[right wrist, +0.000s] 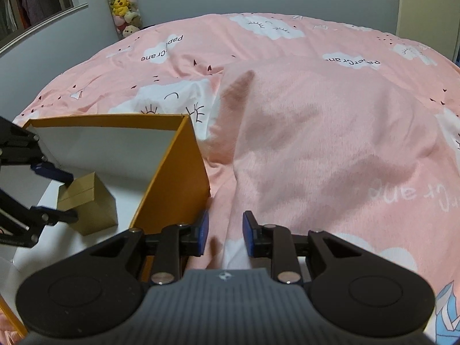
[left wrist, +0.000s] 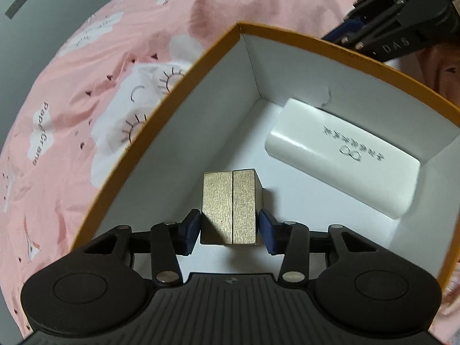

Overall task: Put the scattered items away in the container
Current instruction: 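Lower the tan cardboard box into the shoebox beside the white box, open left gripper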

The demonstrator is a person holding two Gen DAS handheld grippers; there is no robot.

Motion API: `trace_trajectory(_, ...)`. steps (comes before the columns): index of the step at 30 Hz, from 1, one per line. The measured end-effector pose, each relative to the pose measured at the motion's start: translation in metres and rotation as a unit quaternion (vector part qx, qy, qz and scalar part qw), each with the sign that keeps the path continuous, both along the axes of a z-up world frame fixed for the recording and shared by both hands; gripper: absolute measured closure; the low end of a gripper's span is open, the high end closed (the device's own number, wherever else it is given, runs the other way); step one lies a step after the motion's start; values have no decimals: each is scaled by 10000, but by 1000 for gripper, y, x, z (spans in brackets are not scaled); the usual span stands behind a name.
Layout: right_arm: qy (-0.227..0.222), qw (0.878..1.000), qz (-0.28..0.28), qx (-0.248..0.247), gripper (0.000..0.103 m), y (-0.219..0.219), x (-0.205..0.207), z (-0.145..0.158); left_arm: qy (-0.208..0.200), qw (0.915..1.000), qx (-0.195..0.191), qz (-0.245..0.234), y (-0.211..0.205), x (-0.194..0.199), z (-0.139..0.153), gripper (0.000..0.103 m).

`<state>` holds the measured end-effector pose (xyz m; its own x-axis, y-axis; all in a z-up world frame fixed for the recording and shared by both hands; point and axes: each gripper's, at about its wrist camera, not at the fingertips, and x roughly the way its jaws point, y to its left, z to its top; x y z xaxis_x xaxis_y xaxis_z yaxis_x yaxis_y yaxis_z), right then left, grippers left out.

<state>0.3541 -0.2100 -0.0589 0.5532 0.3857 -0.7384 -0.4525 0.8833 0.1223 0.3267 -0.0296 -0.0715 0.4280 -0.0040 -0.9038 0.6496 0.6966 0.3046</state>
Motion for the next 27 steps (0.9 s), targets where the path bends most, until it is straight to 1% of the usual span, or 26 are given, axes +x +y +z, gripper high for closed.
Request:
trace_trajectory(3,18,10000,-24,15,75,0,0,0,-202,9996,74,-154,-4,8,-1,52)
trace_trajectory(5,8,10000,-30,14,75,0,-1,0,-310,9986,164,-403,-9,12,-3,52)
trace_trajectory(7,4,10000,-38,29,75,-1,-1,0,-301,9968,203,-711,-15,14,-4,52)
trace_trajectory(12,23,10000,-58,72,74,-1,-1,-1,-331,9884,340,-1442,-29,17,-6,52)
trace_trajectory(16,26,10000,-63,68,74,-1,0,0,-353,9824,411,-1790,-39,20,-9,52)
trace_trajectory(19,29,10000,-72,61,75,-1,0,0,-417,9810,459,-1838,-42,22,-12,50)
trace_trajectory(21,26,9999,-67,70,74,-1,0,0,-644,9793,552,-1840,-40,18,-13,46)
trace_trajectory(22,20,10000,-67,65,74,-1,0,0,-679,9799,555,-1791,-38,15,-12,42)
trace_trajectory(23,18,10000,-69,63,74,-1,0,0,-704,9810,547,-1722,-37,13,-11,36)
trace_trajectory(25,18,10000,-68,59,74,-2,0,0,-775,9831,496,-1582,-32,5,-8,35)
trace_trajectory(27,14,10000,-47,36,74,-1,-1,1,-742,9870,442,-1358,-29,1,-5,36)
